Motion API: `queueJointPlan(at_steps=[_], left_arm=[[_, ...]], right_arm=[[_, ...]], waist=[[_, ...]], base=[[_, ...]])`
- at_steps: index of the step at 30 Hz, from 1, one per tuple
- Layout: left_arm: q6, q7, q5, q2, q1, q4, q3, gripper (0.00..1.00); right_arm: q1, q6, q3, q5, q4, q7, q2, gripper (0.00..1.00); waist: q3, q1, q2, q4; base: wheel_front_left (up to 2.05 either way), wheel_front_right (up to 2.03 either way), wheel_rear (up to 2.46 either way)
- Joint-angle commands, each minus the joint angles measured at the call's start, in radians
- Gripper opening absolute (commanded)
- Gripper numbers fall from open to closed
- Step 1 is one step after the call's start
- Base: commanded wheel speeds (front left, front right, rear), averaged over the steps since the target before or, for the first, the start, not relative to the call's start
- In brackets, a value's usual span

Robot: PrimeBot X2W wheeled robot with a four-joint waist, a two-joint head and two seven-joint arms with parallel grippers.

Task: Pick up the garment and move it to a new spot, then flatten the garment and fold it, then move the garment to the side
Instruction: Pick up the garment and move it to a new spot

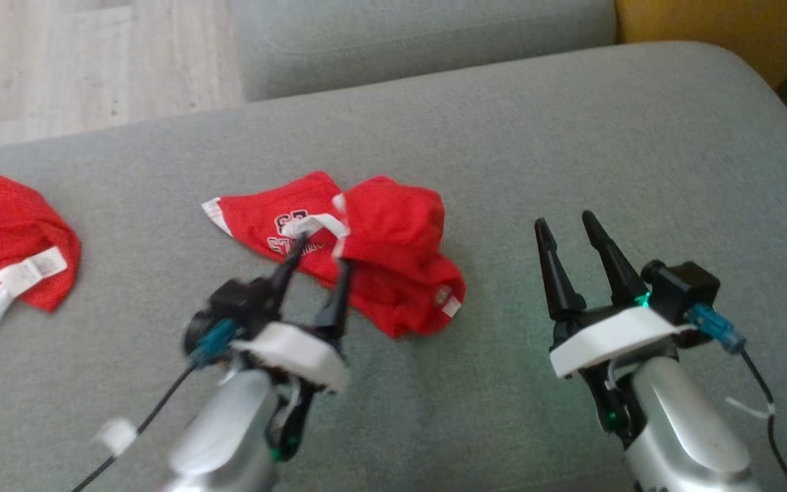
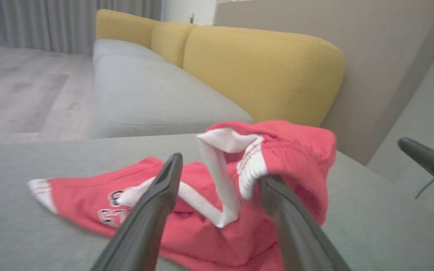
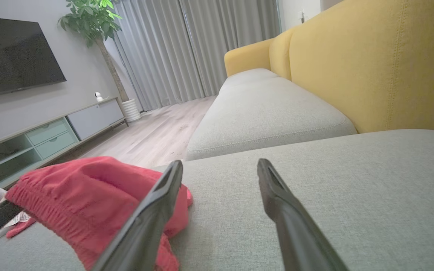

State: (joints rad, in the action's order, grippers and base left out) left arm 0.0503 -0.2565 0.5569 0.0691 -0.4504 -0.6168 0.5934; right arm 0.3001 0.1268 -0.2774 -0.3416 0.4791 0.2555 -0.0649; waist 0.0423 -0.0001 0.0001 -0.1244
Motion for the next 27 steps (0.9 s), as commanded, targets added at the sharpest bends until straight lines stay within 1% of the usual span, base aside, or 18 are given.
queueJointPlan(at_steps=[1,5,9,13,16,22,27], left_arm=[[-0.007,-0.005,-0.011,0.029,-0.023,0.039,-0.051,1.0],[-0.031,-0.005,-0.057,0.077,0.088,0.101,-0.153,1.0],[-0.034,-0.005,-0.093,0.093,0.205,0.156,-0.248,1.0],[-0.025,-0.005,-0.128,0.075,0.302,0.199,-0.326,1.0],[-0.004,-0.005,-0.162,0.053,0.357,0.224,-0.371,1.0],[0.035,-0.005,-0.215,0.006,0.443,0.239,-0.409,1.0],[0.046,-0.005,-0.236,-0.013,0.48,0.259,-0.447,1.0]], right_arm=[[0.009,0.004,-0.013,0.002,-0.03,0.006,0.015,1.0],[-0.019,0.004,0.008,0.006,-0.03,0.006,0.015,1.0],[-0.046,0.004,0.025,0.007,-0.036,0.006,0.015,1.0],[-0.07,0.004,0.035,0.008,-0.042,0.006,0.015,1.0],[-0.089,0.004,0.035,0.007,-0.044,0.006,0.015,1.0],[-0.115,0.004,0.023,0.001,-0.044,0.006,0.015,1.0],[-0.119,0.004,0.017,0.006,-0.041,0.006,0.015,1.0]], waist=[[-0.017,0.0001,-0.0001,0.016],[-0.043,0.0001,-0.0001,0.039],[-0.06,0.0001,-0.0001,0.058],[-0.07,0.0001,-0.0001,0.069],[-0.075,0.0001,-0.0001,0.073],[-0.078,0.0001,-0.0001,0.075],[-0.077,0.0001,-0.0001,0.083]], base=[[0.0,0.0,0.0],[0.0,0.0,0.0],[0.0,0.0,0.0],[0.0,0.0,0.0],[0.0,0.0,0.0],[0.0,0.0,0.0],[0.0,0.0,0.0]])
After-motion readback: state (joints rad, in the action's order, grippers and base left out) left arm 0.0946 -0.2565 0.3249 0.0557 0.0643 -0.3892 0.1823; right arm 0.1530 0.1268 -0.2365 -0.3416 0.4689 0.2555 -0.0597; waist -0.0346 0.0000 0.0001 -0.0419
